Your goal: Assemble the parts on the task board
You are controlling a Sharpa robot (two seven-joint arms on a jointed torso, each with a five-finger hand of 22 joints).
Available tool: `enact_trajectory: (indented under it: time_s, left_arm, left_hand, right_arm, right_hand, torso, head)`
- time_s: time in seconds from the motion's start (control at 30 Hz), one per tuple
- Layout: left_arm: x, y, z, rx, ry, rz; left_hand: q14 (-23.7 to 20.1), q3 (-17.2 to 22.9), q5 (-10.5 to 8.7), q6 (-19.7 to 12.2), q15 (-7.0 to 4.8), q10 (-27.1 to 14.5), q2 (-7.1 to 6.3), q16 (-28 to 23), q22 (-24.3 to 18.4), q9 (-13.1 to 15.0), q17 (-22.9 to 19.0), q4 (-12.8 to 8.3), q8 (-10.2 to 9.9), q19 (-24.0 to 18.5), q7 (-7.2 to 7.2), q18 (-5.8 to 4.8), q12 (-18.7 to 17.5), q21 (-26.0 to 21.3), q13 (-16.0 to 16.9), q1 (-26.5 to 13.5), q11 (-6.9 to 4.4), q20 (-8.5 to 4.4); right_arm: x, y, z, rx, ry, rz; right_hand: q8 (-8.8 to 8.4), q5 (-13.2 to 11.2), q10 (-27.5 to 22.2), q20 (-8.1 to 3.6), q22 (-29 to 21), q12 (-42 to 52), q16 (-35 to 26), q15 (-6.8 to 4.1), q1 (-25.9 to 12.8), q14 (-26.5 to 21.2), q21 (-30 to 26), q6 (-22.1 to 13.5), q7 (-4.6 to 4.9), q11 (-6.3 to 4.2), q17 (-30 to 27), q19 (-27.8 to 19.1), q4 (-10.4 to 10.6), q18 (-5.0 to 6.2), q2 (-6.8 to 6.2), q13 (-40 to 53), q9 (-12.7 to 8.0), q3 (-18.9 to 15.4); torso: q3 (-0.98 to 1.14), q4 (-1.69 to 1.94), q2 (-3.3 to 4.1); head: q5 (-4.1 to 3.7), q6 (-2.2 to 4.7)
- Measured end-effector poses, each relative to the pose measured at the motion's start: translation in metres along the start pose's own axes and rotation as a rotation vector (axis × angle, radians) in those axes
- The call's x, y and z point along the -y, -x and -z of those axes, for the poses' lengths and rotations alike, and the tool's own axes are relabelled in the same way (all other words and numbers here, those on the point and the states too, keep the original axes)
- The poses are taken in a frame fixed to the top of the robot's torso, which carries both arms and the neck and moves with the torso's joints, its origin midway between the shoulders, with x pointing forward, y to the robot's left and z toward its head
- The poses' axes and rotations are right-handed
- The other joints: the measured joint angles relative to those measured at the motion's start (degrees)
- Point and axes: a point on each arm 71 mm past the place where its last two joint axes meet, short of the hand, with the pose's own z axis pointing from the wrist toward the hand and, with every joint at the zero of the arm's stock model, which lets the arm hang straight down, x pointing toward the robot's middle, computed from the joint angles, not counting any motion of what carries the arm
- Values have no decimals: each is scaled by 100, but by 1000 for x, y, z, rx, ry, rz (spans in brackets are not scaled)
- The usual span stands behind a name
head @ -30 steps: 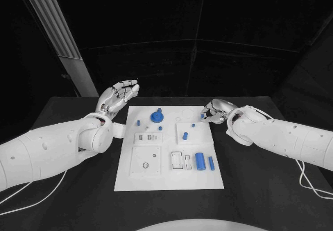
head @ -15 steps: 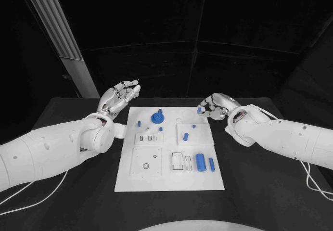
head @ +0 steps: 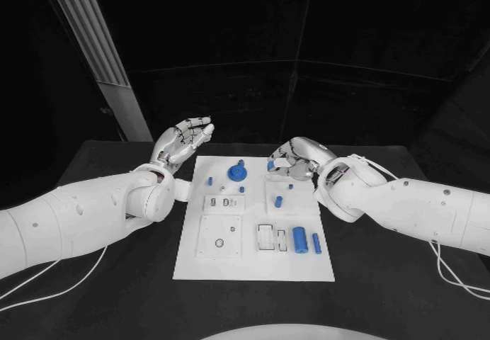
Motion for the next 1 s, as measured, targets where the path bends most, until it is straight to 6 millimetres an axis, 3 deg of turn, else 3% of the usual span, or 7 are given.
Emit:
enact_trajectory:
  time_s: [0.37, 0.5, 0.8, 1.0]
  left_arm:
    - [0, -1, -1, -1, 0, 0]
    - [0, -1, -1, -1, 0, 0]
    - [0, -1, 0, -1, 0, 0]
    - [0, -2, -1, -2, -1, 1]
  left_hand:
    - [0, 0, 0, 0, 0, 0, 0, 0, 0, 0, 0, 0, 0, 0, 0, 0, 0, 0, 0, 0, 0, 0]
    - [0, 0, 0, 0, 0, 0, 0, 0, 0, 1, 0, 0, 0, 0, 0, 0, 0, 0, 0, 0, 0, 0]
    - [0, 0, 0, -43, 0, 0, 0, 0, 0, 1, 0, 0, 0, 0, -1, 0, 0, 0, 0, 0, 0, 0]
    - [0, 0, 0, -42, 0, 0, 0, 0, 0, 1, 0, 0, 0, 0, -1, 0, 0, 0, 0, 0, 0, 0]
  right_arm:
    - [-41, -25, -12, -77, 30, -15]
    - [-51, -32, -16, -97, 32, -2]
    - [-61, -49, -19, -132, 13, 35]
    - [-63, -63, -17, -152, -2, 61]
  right_hand:
    - [22, -45, 22, 0, 0, 0, 0, 26, -15, -19, 0, 1, 1, 22, 0, 0, 6, 0, -15, 0, 0, -37]
    - [22, -91, 1, 0, 0, 0, 0, 44, -43, -1, 0, 87, 84, 42, 0, 0, -4, 0, -43, -1, 0, -58]
    - [-14, -117, 21, 0, 0, 0, 0, 57, -43, -15, 0, 117, 115, 63, 0, 0, 11, 0, -43, -1, 1, -73]
    - [-40, -127, 21, 0, 0, 0, 0, 85, -43, -1, 0, 146, 143, 63, 0, 0, -4, 0, -43, -1, 0, -91]
  torso:
    - [-4, 4, -9]
    - [-3, 7, -8]
    - [2, 8, 5]
    - [2, 2, 8]
  head:
    - [216, -91]
    - [288, -122]
    - [370, -208]
    - [378, -261]
